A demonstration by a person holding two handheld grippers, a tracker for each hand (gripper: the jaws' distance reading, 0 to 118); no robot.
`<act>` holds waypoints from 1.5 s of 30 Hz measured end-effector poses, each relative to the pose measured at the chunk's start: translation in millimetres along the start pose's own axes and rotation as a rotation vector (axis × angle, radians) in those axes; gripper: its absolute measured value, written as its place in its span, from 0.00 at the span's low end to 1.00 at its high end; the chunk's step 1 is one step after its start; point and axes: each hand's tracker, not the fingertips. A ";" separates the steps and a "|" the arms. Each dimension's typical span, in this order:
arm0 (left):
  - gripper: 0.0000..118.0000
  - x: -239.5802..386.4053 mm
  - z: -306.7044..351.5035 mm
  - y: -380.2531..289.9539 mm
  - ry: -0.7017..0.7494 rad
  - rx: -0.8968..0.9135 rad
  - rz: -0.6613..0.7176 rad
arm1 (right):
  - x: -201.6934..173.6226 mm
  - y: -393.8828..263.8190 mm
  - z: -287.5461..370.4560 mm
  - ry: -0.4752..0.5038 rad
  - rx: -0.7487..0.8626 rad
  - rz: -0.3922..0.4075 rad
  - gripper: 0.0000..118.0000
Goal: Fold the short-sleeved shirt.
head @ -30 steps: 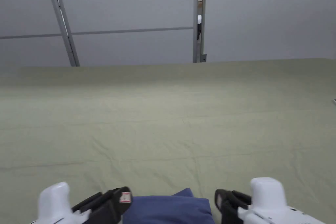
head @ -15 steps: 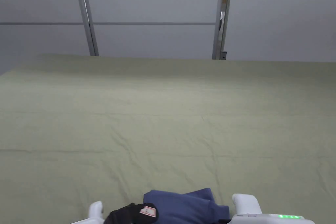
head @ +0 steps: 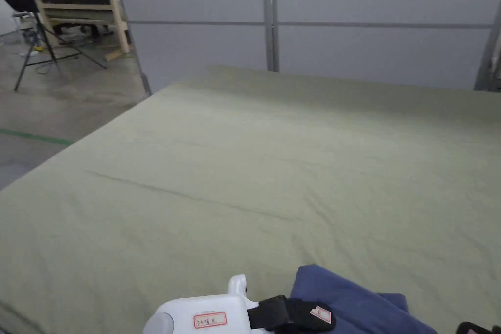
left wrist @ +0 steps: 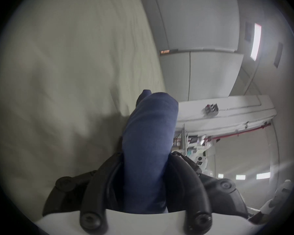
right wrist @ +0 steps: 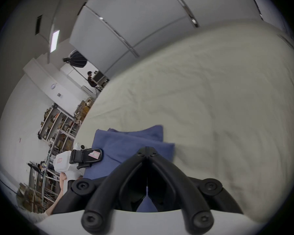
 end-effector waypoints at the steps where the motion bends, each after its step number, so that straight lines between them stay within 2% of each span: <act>1: 0.30 -2.8 19.9 13.4 -0.005 0.051 0.007 | -9.8 2.9 -8.2 0.010 0.008 0.011 0.02; 7: 0.29 -26.9 152.9 101.0 0.036 0.388 0.032 | -58.0 8.7 -59.1 0.073 -0.011 0.036 0.02; 12: 0.31 -53.0 201.7 166.1 0.076 0.567 0.035 | -77.7 4.7 -82.5 0.097 -0.041 0.038 0.02; 13: 0.37 -57.0 205.0 176.6 0.164 0.601 0.068 | -80.5 4.2 -84.4 0.095 -0.045 0.043 0.02; 14: 0.53 -56.6 204.4 180.6 0.311 0.669 0.101 | -84.0 4.4 -84.7 0.088 -0.049 0.050 0.02; 15: 0.84 -53.2 202.3 179.6 0.426 0.722 0.096 | -86.5 5.0 -83.6 0.083 -0.051 0.056 0.02; 16: 0.91 -44.5 204.5 170.1 0.551 0.815 0.051 | -86.5 5.0 -81.0 0.081 -0.048 0.062 0.02; 17: 0.91 -39.0 207.2 158.7 0.599 0.906 -0.001 | -86.2 5.4 -77.9 0.077 -0.045 0.066 0.02; 18: 0.91 -32.5 209.2 149.3 0.579 0.965 -0.078 | -85.1 5.9 -73.8 0.068 -0.037 0.069 0.02; 20: 0.91 -32.1 226.0 133.9 0.529 0.968 -0.183 | -81.1 8.5 -62.1 0.048 -0.012 0.070 0.02; 21: 0.90 -22.8 225.6 124.5 0.464 0.880 -0.228 | -77.9 9.1 -56.2 0.046 -0.002 0.068 0.02; 22: 0.83 -10.2 219.8 112.8 0.390 0.742 -0.286 | -74.4 9.3 -48.7 0.039 0.014 0.067 0.02; 23: 0.63 6.1 207.9 94.0 0.391 0.689 -0.346 | -65.2 10.5 -40.5 0.026 0.031 0.065 0.02; 24: 0.19 21.9 194.9 73.7 0.411 0.660 -0.419 | -61.0 10.2 -32.5 0.012 0.047 0.060 0.02; 25: 0.03 35.9 177.2 57.3 0.458 0.606 -0.516 | -56.6 9.4 -23.8 0.002 0.063 0.054 0.02; 27: 0.03 54.6 140.8 31.1 0.496 0.492 -0.588 | -46.4 6.7 -3.7 -0.016 0.101 0.041 0.02; 28: 0.03 66.9 112.0 12.7 0.451 0.414 -0.597 | -42.5 3.9 7.4 -0.027 0.124 0.038 0.02; 30: 0.03 77.4 70.8 -10.6 0.438 0.388 -0.600 | -36.3 -3.0 30.3 -0.070 0.172 0.041 0.02; 33: 0.03 107.6 13.6 -51.6 0.533 0.570 -0.765 | -34.0 -13.9 71.5 -0.216 0.298 0.105 0.02; 35: 0.03 135.2 -15.5 -76.6 0.492 0.656 -0.825 | -35.4 -18.6 101.4 -0.306 0.414 0.161 0.02; 37: 0.03 168.5 -34.9 -97.8 0.439 0.666 -0.894 | -40.6 -19.4 129.3 -0.368 0.517 0.210 0.02; 39: 0.03 199.1 -43.2 -123.0 0.438 0.689 -1.027 | -48.4 -17.0 154.8 -0.443 0.615 0.285 0.02; 42: 0.03 237.4 -46.7 -158.7 0.468 0.827 -1.248 | -66.6 -10.2 187.7 -0.549 0.764 0.382 0.02; 45: 0.03 247.5 -37.5 -186.7 0.401 0.924 -1.294 | -83.3 -14.4 212.7 -0.643 0.903 0.413 0.02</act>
